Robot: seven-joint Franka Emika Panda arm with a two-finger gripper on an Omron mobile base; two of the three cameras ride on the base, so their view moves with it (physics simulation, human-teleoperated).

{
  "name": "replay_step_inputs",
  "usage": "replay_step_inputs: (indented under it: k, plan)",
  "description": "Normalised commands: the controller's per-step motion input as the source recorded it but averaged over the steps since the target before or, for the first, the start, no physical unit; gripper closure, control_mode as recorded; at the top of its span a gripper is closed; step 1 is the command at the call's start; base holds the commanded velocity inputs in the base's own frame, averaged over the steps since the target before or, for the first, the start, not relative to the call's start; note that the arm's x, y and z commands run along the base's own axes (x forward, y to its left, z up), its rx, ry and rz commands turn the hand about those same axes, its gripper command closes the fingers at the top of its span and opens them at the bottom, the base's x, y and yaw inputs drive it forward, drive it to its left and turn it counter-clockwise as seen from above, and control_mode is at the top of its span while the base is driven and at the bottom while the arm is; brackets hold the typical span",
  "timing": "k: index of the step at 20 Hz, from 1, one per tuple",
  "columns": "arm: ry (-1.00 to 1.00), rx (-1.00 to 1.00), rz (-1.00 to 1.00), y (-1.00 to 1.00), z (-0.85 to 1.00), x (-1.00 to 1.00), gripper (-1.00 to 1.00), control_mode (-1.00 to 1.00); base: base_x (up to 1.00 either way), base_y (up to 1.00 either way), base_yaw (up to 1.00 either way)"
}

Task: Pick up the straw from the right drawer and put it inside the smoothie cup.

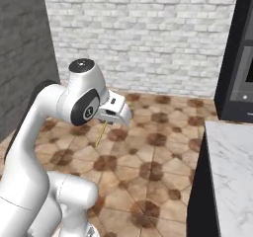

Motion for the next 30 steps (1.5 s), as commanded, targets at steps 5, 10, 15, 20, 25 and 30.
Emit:
replay_step_inputs:
  k: [5,10,15,20,25,30]
  plan:
    - [0.0,0.0,0.0,0.0,0.0,0.0,1.0,1.0,1.0,-0.15,-0.19]
    - [0.0,0.0,0.0,0.0,0.0,0.0,1.0,1.0,1.0,-0.06,-0.35]
    - [0.0,0.0,0.0,0.0,0.0,0.0,1.0,1.0,1.0,-0.01,-0.42]
    - [0.0,0.0,0.0,0.0,0.0,0.0,1.0,1.0,1.0,0.0,-0.47]
    - [0.0,0.0,0.0,0.0,0.0,0.0,1.0,1.0,0.94,0.0,-0.54]
    - [0.0,0.0,0.0,0.0,0.0,0.0,1.0,1.0,0.78,0.0,-0.6]
